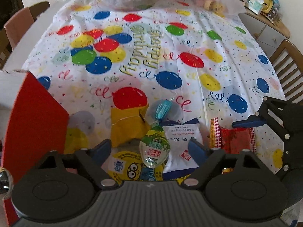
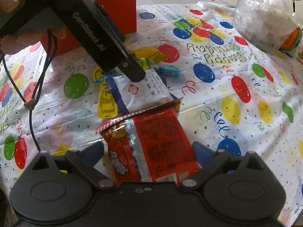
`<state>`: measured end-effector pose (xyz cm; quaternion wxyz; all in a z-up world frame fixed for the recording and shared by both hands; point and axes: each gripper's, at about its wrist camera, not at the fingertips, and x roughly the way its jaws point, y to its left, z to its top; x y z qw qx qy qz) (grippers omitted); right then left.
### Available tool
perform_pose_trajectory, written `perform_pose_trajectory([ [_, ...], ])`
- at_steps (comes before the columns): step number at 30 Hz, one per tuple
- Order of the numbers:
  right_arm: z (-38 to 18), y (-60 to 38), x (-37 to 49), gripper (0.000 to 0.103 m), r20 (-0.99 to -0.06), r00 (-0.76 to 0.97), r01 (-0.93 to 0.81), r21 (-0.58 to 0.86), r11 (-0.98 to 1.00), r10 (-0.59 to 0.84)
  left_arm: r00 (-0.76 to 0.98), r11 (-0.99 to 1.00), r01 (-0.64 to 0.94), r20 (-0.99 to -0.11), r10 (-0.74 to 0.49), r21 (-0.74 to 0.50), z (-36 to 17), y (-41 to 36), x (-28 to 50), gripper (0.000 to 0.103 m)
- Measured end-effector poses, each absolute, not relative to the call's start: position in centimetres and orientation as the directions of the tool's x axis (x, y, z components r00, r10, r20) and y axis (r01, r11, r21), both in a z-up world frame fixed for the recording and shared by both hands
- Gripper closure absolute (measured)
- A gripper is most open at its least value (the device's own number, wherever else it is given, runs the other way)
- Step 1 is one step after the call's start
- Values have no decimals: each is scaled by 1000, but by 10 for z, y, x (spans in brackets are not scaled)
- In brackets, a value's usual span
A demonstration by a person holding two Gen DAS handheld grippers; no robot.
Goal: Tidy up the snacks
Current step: 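Grasp the yellow packet with the left tool while the right tool grasps the red-white chip bag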
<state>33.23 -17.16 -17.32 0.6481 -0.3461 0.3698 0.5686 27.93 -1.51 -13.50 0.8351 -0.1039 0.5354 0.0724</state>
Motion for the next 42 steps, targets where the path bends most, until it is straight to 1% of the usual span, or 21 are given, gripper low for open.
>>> perform_pose_trajectory([
  [2, -174, -173, 332, 6, -870, 81, -993, -28, 115, 487, 401, 964, -241, -916, -10, -116, -140, -12, 281, 28],
  [4, -174, -174, 332, 7, -866, 85, -992, -29, 120, 493, 406, 962, -244, -914, -15, -124, -142, -11, 282, 28],
  [6, -173, -175, 333, 10, -864, 88, -992, -29, 125, 496, 408, 960, -247, -913, -21, -132, -142, -10, 283, 31],
  [8, -173, -177, 332, 12, -862, 90, -991, -29, 128, 499, 414, 960, -240, -910, -33, -144, -141, -9, 283, 40],
  [9, -172, -177, 331, 14, -861, 90, -991, -29, 128, 500, 416, 960, -237, -908, -39, -150, -141, -9, 283, 43],
  [11, -172, -179, 329, 15, -860, 89, -991, -27, 129, 502, 421, 959, -228, -905, -61, -170, -140, -9, 282, 54],
  [12, -172, -181, 328, 16, -859, 89, -991, -26, 131, 504, 422, 957, -226, -904, -70, -180, -140, -9, 282, 56],
  [14, -171, -184, 328, 19, -857, 91, -990, -21, 141, 507, 423, 953, -224, -902, -93, -203, -141, -8, 282, 63],
  [16, -171, -187, 326, 21, -855, 90, -987, -10, 158, 510, 427, 949, -224, -898, -108, -221, -141, -7, 281, 67],
  [19, -169, -194, 322, 23, -848, 93, -982, 8, 188, 522, 430, 948, -227, -897, -106, -221, -140, -8, 281, 69],
  [23, -164, -205, 314, 23, -828, 119, -966, 30, 256, 547, 431, 946, -237, -897, -102, -221, -139, -6, 278, 69],
  [26, -160, -212, 305, 24, -816, 162, -950, 22, 311, 554, 428, 934, -266, -897, -108, -240, -140, -1, 278, 69],
  [30, -148, -225, 294, 24, -787, 192, -925, 54, 375, 586, 421, 901, -327, -898, -130, -284, -143, 11, 282, 69],
  [33, -140, -232, 286, 24, -769, 208, -914, 68, 400, 604, 444, 896, -341, -889, -113, -284, -133, 15, 284, 69],
  [36, -133, -238, 280, 24, -754, 217, -904, 84, 419, 620, 453, 914, -329, -889, -68, -237, -123, 17, 290, 68],
  [37, -132, -239, 279, 24, -750, 219, -902, 87, 422, 624, 448, 918, -325, -892, -64, -229, -122, 19, 292, 65],
  [39, -128, -242, 277, 24, -740, 225, -897, 97, 432, 634, 438, 924, -316, -897, -58, -214, -120, 22, 295, 50],
  [40, -128, -242, 277, 24, -737, 224, -894, 106, 436, 638, 429, 929, -312, -902, -52, -201, -120, 22, 297, 33],
  [41, -128, -243, 276, 24, -734, 223, -890, 114, 441, 641, 421, 933, -308, -906, -41, -185, -121, 21, 300, 26],
  [42, -127, -244, 275, 24, -732, 225, -888, 118, 445, 643, 417, 939, -295, -908, -37, -174, -122, 20, 303, 26],
])
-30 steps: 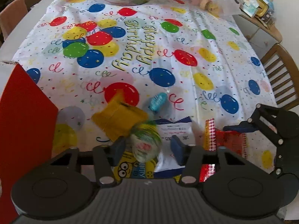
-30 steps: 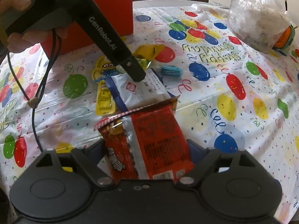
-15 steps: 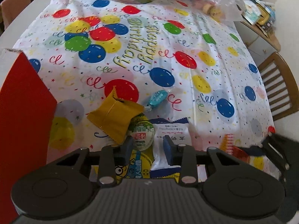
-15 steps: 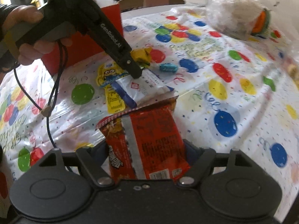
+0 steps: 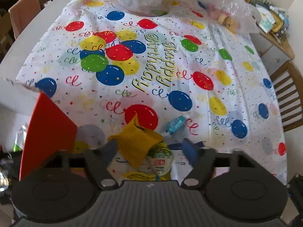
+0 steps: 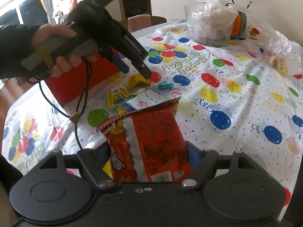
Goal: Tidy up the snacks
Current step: 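Grasp the yellow packet with the left tool while the right tool grasps the red-white chip bag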
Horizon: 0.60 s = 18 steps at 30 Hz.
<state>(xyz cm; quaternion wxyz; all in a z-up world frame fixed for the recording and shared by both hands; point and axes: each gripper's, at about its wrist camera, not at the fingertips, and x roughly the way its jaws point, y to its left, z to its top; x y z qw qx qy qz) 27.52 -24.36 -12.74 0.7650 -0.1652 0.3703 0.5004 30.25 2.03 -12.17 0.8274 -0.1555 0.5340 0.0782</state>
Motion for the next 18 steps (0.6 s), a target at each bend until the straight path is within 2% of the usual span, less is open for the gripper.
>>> perform_pose_trajectory([
  [4, -129, -246, 271, 24, -731, 218, -882, 137, 452, 647, 367, 980, -188, -930, 4, -70, -130, 11, 315, 26],
  [9, -132, -247, 266, 24, -731, 207, -878, 154, 453, 650, 323, 996, -91, -946, 8, -23, -136, 16, 327, 26],
  [18, -131, -242, 261, 24, -724, 190, -876, 180, 448, 663, 249, 999, 14, -967, -54, -52, -144, 25, 341, 26],
])
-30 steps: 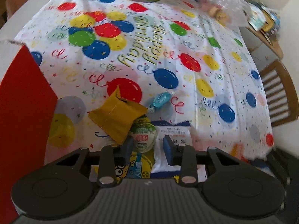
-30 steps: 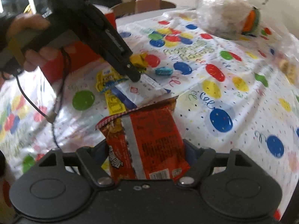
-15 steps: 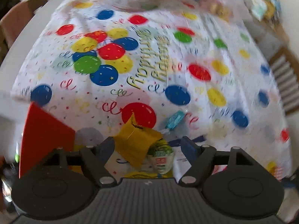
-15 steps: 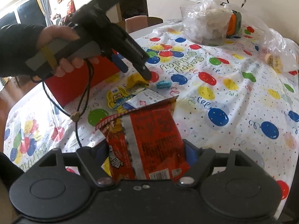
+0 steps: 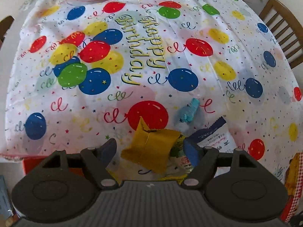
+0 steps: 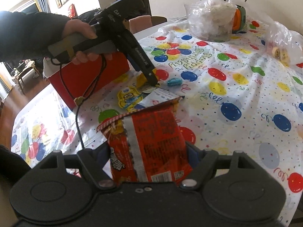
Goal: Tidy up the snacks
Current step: 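Grasp the yellow packet with the left tool while the right tool grasps the red-white chip bag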
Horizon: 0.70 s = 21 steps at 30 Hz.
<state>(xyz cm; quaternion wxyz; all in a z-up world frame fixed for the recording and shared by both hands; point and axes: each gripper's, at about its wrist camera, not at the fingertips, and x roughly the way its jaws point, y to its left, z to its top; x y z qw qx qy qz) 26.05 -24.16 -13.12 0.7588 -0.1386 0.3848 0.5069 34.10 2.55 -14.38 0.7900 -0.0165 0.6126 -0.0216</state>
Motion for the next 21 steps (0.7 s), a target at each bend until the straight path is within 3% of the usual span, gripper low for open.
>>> perform_pose_trajectory([
  [9, -132, -238, 260, 24, -725, 195, -869, 185, 459, 661, 280, 994, -32, -955, -96, -109, -148, 33, 339, 32],
  [14, -130, -238, 261, 24, -722, 202, -864, 187, 467, 662, 305, 996, -59, -951, -48, -70, -145, 31, 334, 60],
  [21, -127, -239, 259, 24, -721, 242, -845, 172, 506, 649, 343, 992, -113, -939, -20, -62, -144, 24, 320, 62],
])
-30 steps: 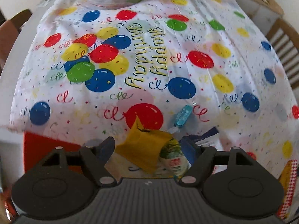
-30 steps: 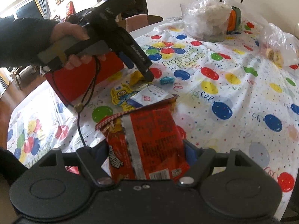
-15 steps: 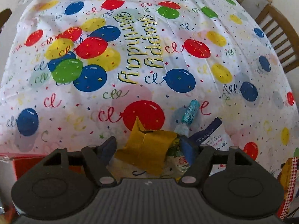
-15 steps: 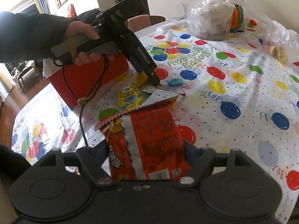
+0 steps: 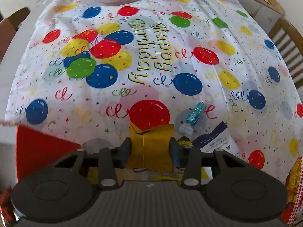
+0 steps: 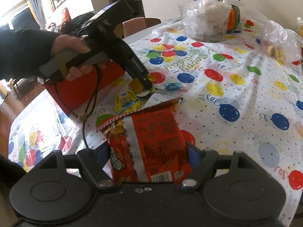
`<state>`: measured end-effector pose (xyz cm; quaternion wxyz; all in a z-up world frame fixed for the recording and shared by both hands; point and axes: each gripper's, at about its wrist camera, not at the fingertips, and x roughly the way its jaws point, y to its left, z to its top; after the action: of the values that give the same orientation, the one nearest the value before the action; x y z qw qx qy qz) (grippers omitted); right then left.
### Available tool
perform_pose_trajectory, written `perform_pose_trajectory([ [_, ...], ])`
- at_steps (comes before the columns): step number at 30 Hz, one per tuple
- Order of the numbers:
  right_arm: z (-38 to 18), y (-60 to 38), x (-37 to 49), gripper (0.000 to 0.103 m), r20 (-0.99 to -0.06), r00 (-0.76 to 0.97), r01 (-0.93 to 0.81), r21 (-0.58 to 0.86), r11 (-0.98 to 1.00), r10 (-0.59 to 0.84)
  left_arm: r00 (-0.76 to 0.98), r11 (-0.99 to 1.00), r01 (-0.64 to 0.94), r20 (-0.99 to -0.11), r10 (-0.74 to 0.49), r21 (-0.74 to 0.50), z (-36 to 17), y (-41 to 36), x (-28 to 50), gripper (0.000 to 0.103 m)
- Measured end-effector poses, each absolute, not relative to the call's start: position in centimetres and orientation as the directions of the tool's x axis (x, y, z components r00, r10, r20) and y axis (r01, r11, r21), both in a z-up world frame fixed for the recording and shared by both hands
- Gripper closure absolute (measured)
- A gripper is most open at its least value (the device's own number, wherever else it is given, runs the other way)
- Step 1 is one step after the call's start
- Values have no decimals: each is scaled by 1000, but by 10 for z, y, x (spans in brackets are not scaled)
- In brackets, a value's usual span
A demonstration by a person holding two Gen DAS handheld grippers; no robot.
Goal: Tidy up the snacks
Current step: 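Grasp the yellow packet with the left tool while the right tool grasps the red-white chip bag, then carry both snacks into the cardboard box and open both tools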
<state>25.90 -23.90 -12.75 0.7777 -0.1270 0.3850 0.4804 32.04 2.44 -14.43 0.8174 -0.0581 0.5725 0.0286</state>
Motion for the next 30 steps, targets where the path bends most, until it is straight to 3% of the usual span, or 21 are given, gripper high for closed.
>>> perform_pose_trajectory([
  [14, -100, -245, 244, 24, -717, 381, -745, 136, 653, 584, 427, 953, -221, -899, -95, -206, -105, 24, 270, 62],
  [30, -55, -202, 195, 24, -727, 454, -638, 137, 757, 515, 514, 940, -226, -851, -108, -256, -39, 48, 182, 62],
])
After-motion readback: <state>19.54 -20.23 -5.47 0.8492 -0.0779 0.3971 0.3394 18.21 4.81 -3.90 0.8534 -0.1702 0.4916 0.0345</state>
